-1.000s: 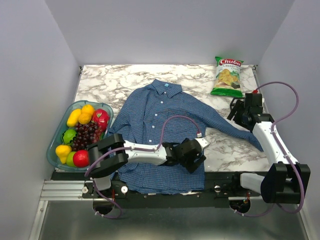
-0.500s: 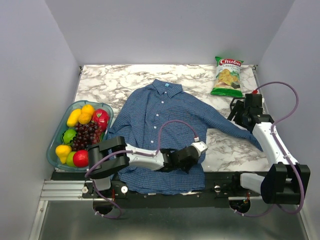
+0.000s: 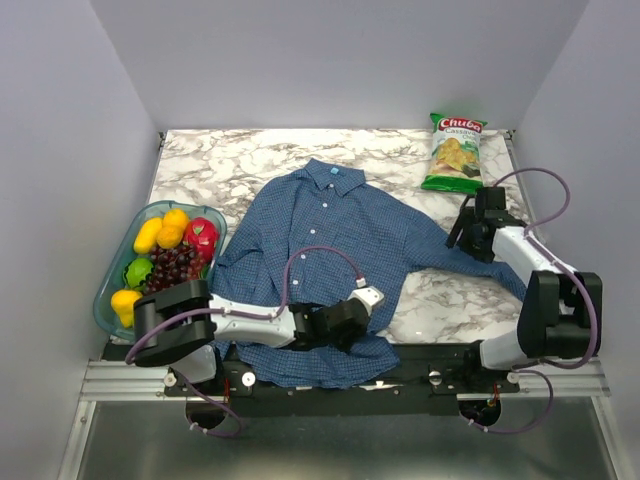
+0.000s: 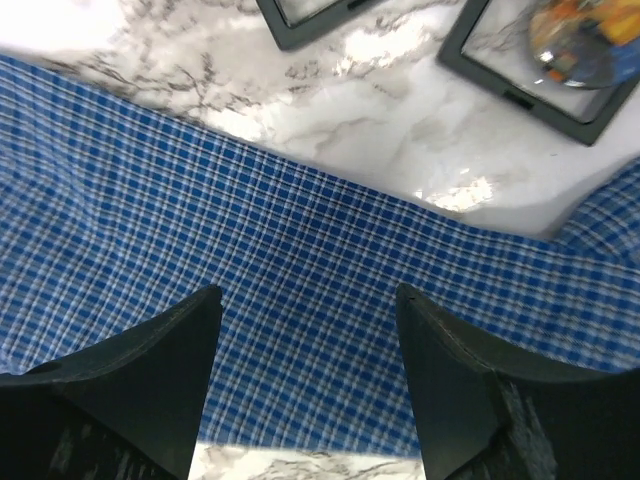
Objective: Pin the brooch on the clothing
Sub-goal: Flatten out the clothes at the center of the board.
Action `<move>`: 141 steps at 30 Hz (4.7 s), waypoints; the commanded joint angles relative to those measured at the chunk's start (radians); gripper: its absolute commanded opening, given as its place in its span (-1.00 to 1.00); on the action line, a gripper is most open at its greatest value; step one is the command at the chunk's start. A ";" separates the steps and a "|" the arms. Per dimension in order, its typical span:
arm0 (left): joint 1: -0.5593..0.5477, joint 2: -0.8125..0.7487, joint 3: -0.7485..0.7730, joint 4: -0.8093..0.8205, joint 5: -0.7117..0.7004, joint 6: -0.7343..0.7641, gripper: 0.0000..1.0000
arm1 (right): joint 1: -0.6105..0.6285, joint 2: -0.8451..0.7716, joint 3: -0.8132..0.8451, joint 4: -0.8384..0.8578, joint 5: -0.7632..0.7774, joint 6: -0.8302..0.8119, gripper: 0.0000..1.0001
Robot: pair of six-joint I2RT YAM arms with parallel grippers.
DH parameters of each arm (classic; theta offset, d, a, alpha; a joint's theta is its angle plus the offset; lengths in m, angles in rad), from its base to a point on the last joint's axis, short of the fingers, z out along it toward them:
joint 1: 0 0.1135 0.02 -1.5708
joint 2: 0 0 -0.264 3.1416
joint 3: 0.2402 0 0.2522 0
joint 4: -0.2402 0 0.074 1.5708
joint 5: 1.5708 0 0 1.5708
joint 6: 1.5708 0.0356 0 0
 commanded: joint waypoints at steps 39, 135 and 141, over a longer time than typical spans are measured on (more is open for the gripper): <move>-0.008 -0.273 0.093 -0.219 -0.152 0.025 0.59 | 0.005 0.106 0.180 -0.099 -0.055 -0.062 0.55; 1.104 -0.424 0.129 -0.487 0.224 0.375 0.97 | 0.942 0.358 0.427 -0.013 -0.187 0.118 0.51; 1.104 -0.458 0.124 -0.487 0.172 0.375 0.98 | 0.977 0.487 0.518 -0.010 -0.211 0.135 0.41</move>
